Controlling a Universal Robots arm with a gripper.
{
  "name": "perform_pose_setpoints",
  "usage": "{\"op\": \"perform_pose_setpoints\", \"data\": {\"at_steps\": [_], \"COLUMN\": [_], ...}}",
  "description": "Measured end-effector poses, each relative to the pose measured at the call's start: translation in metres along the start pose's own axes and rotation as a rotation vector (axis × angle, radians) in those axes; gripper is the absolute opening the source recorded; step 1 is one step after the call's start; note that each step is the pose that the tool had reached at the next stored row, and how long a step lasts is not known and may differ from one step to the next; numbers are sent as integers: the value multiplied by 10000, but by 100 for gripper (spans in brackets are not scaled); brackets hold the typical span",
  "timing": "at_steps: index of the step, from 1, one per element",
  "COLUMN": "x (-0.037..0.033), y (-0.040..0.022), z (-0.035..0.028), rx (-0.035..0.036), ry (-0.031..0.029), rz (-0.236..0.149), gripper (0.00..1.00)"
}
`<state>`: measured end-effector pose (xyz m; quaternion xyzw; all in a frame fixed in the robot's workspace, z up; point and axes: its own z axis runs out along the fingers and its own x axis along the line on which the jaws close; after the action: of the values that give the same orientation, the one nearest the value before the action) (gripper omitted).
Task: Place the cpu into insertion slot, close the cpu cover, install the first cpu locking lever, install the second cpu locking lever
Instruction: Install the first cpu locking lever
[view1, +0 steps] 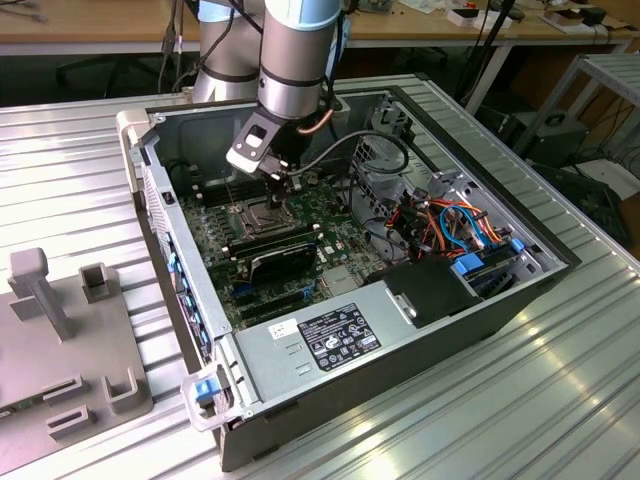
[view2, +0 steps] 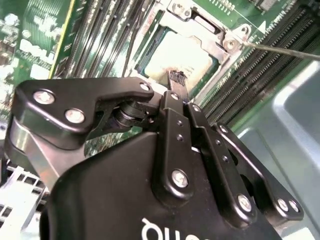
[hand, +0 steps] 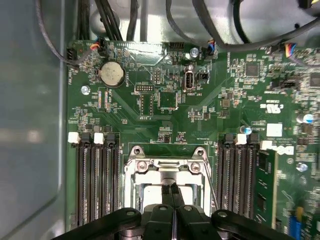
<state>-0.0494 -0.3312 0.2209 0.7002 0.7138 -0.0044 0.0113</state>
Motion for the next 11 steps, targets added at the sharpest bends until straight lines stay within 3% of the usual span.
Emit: {"op": "perform_pose_setpoints", "data": {"at_steps": [4,11], "x": [-4,-4], "y": [1,1], "z": [-189,-196], "rx": [-17,-56], "ry": [4,23], "rz": [-439,-2233], "gripper": [11,11]}}
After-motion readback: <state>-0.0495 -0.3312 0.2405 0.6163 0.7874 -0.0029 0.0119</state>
